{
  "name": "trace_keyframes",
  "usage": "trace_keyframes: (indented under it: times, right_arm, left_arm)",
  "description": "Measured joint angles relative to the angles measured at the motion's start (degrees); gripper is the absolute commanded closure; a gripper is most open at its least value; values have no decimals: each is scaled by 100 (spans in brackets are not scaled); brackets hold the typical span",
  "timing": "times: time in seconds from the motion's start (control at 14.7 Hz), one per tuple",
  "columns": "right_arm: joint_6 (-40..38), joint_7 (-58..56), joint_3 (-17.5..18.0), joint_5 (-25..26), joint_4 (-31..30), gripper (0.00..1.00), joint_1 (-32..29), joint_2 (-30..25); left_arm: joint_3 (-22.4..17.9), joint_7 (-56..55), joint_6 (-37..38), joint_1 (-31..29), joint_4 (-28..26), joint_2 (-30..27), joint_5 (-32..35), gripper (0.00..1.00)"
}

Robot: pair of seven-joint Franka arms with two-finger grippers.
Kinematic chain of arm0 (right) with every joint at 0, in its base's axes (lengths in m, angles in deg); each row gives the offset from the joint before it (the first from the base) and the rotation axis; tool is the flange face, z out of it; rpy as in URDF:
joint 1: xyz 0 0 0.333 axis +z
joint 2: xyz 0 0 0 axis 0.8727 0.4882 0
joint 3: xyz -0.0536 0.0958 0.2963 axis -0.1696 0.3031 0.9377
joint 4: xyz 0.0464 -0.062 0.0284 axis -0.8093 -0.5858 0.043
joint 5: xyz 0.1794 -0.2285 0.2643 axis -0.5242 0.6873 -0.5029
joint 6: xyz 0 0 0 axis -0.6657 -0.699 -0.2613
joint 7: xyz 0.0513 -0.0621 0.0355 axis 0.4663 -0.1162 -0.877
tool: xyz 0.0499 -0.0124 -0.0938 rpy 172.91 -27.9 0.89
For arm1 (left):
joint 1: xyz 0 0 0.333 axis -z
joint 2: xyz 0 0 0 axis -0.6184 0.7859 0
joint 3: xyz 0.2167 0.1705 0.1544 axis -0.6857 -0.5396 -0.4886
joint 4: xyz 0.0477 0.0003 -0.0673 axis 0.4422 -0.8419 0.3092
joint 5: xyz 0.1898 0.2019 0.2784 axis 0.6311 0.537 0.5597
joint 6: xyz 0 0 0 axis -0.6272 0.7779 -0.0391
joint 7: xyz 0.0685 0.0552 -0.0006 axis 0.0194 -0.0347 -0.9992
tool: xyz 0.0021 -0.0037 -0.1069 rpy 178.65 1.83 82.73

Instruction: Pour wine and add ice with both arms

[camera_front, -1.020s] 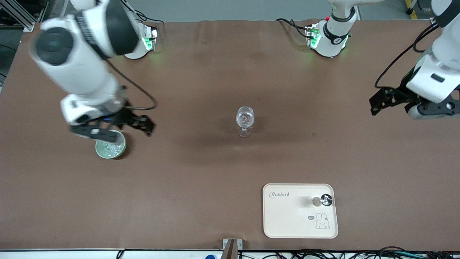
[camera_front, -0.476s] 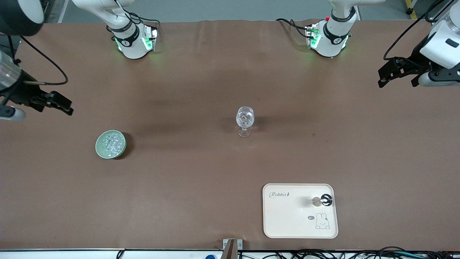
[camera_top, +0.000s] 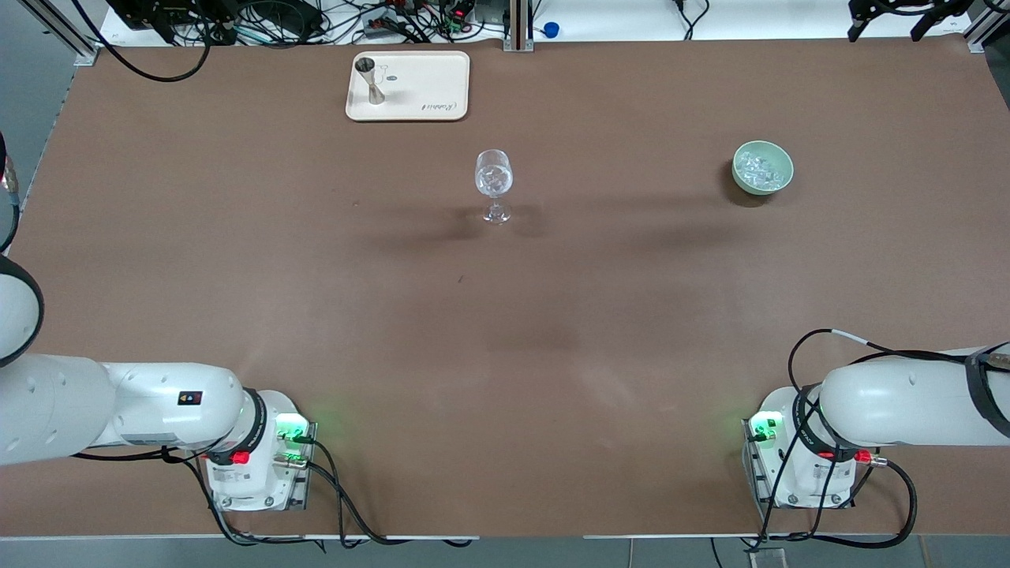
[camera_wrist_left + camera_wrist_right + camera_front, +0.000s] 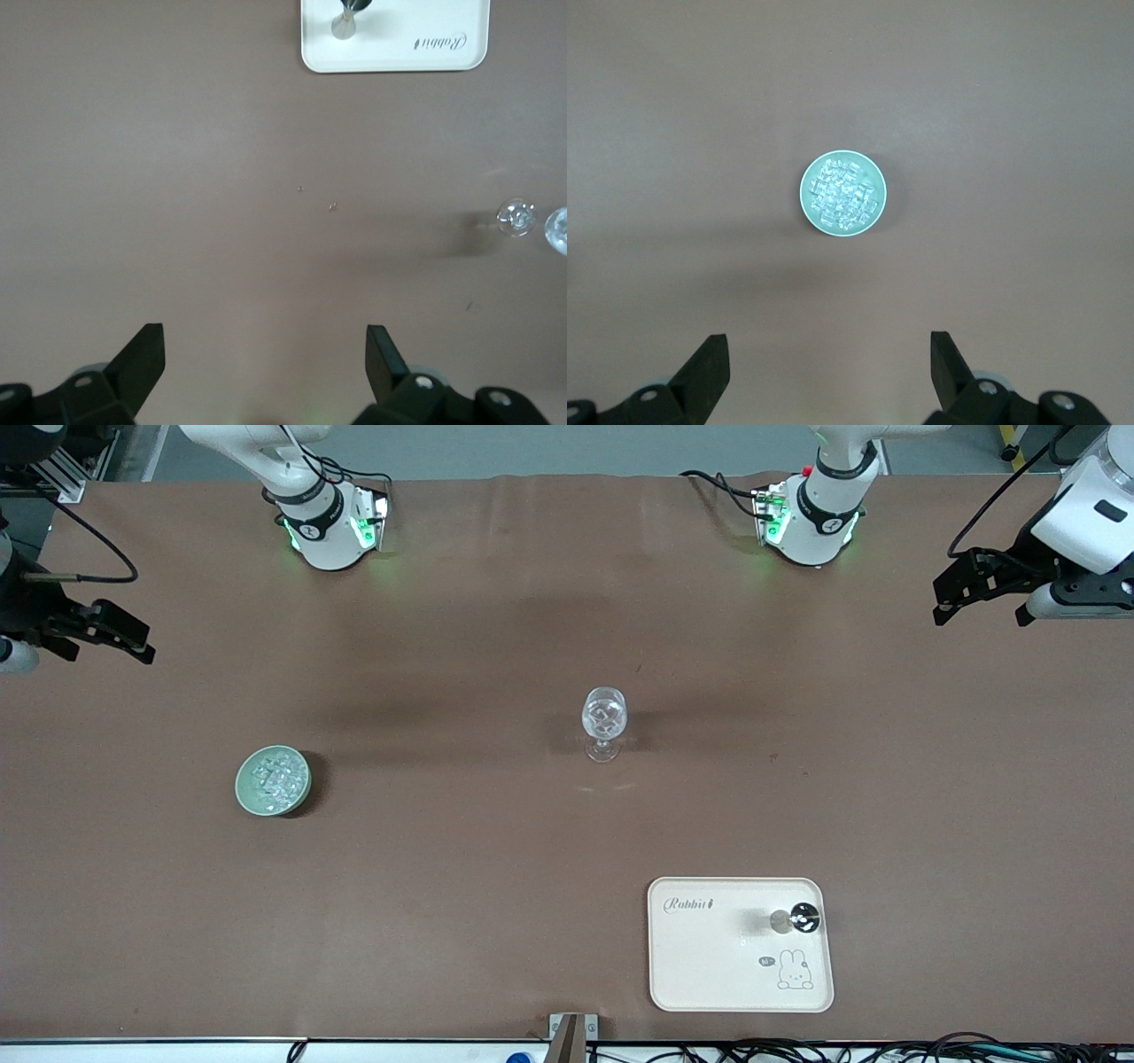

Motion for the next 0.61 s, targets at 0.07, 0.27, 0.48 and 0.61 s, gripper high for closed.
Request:
trace_keyframes:
  times: [0.07,0.27,0.48,0.61]
  right_arm:
    - [-13,-169,0,1,50,0,-58,-30]
    - [-82,-438,0,-3,358,0,-208,-40]
    - [-315,-455,27,-24,728,0,-219,132]
    - [-524,-455,48,-143,1094,0,-220,456]
  left_arm:
    - [0,50,29,0,1,0,0,0]
    - [0,79,36,0,52,10,0,0]
    - [-9,79,36,-2,146,45,0,0]
    - [-11,79,36,-2,161,66,0,0]
